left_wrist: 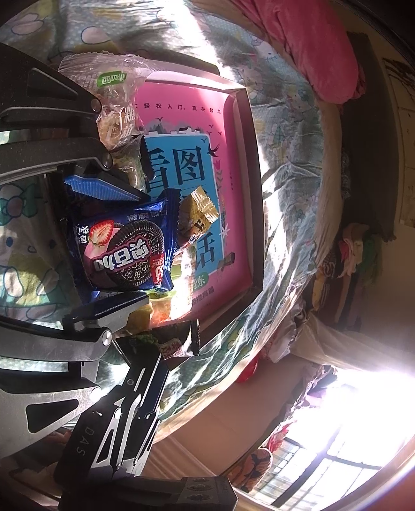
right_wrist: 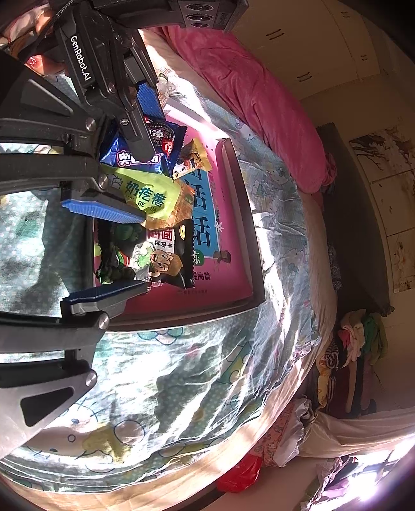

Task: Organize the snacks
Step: 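Lower both packs into the tray and open both grippers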

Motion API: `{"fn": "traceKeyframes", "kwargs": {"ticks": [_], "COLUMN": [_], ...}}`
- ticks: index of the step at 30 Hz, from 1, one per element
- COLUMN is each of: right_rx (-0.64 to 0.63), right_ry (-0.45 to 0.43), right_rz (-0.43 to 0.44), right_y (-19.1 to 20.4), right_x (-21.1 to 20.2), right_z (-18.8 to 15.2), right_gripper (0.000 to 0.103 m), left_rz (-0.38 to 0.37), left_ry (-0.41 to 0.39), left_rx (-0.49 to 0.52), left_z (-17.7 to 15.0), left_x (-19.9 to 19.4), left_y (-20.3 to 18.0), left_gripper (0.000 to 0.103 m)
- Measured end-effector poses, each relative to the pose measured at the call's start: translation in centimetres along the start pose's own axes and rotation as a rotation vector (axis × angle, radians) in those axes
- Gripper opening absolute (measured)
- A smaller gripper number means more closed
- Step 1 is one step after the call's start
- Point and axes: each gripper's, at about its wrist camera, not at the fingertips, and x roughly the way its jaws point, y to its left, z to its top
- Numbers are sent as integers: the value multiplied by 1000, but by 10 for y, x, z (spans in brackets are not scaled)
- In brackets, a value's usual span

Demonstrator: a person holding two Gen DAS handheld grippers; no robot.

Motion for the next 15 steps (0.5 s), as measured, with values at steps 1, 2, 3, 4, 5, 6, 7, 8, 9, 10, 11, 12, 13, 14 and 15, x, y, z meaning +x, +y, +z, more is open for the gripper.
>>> {"fn": "traceKeyframes", "kwargs": {"ticks": [1,2,3,4,5,6,7,8,9,10,11,12,13,14,15], "right_rx": [3,4,4,3,2,3,5,10,15,18,19,18,16,16,15], "right_ry": [1,1,2,3,4,5,6,7,8,8,9,9,8,9,10], "right_rz": [0,0,-1,-3,-3,-3,-2,1,4,4,4,4,5,6,6], "right_y": [0,0,0,0,0,0,0,0,-1,-1,-1,0,0,0,0], "right_x": [0,0,0,0,0,0,0,0,0,0,0,0,-1,0,0], "right_z": [0,0,0,0,0,0,0,0,0,0,-1,-1,-1,-1,-1], "right_gripper": [37,37,37,37,37,37,37,37,37,37,38,38,38,38,39], "left_rz": [0,-1,-1,-1,-1,-1,-1,-2,-3,-7,-9,-10,-11,-11,-11], "left_ry": [1,0,1,1,1,2,2,3,3,3,4,5,5,7,7], "left_rx": [0,0,0,1,2,3,5,6,5,3,2,2,2,2,1], "left_z": [0,0,0,0,0,0,-1,-1,-1,-1,-1,-1,-1,-1,-1], "left_x": [0,-1,-1,-1,-1,-2,-2,-3,-3,-4,-5,-5,-5,-6,-6], "left_y": [0,0,0,0,0,0,-1,-1,-1,0,0,0,0,0,0], "left_gripper": [57,57,57,57,57,58,58,58,59,59,60,60,60,60,60]}}
